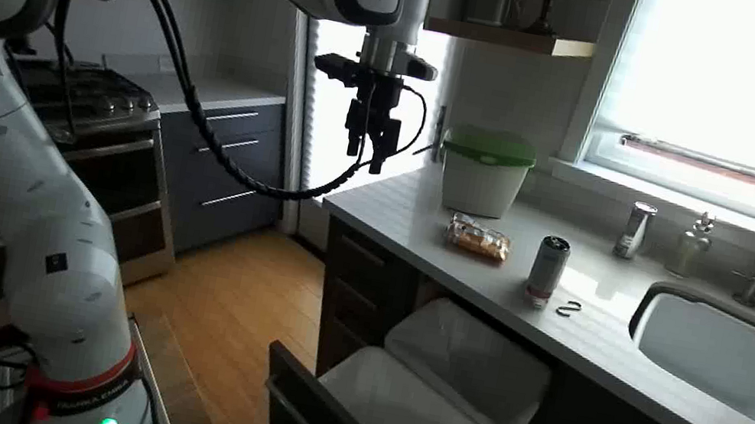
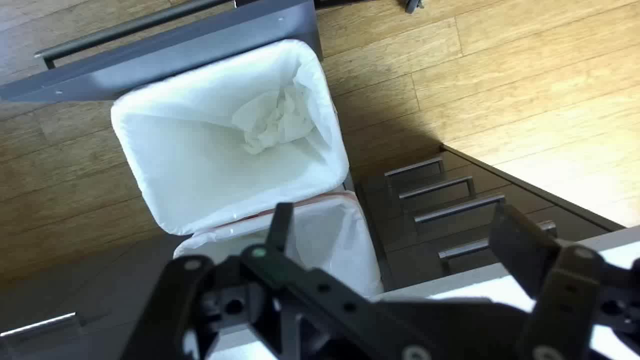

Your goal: Throw the white can in the second bin

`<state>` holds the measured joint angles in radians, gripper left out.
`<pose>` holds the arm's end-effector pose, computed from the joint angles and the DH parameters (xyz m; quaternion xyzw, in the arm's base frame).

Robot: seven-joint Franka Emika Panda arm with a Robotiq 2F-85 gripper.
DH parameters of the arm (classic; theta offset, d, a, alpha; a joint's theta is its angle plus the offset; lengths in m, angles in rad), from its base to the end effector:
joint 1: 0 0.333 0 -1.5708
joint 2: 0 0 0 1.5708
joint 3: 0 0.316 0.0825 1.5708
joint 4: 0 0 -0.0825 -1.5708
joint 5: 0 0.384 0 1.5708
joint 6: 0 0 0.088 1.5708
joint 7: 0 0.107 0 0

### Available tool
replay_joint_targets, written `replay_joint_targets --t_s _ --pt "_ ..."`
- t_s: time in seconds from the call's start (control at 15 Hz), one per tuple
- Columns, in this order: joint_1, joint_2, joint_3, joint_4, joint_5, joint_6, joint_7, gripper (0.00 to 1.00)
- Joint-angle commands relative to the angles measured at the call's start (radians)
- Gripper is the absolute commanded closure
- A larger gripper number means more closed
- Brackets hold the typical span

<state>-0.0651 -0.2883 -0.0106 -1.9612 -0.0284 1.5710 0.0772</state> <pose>0.4547 -0.0381 0.5870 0.9958 -0.0753 -0.0509 0.0127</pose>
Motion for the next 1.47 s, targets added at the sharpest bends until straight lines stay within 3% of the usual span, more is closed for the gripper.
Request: replay_joint_targets --t_s 0.0,0.47,0.53,1.07,1.4 --pt "0.008 0.001 -0.007 0.003 -0.002 -0.003 0.001 0.0" --pt "0.008 0.001 -0.007 0.003 -0.002 -0.003 0.001 0.0" --pt "0.011 0.016 -0.02 0.019 0.014 -0.018 -0.054 0.0" --pt "-0.08 0.163 -0.128 0.133 -0.033 0.194 -0.038 0.0" --pt "-0.113 0.318 -0.172 0.277 -0.114 0.283 -0.131 0.0"
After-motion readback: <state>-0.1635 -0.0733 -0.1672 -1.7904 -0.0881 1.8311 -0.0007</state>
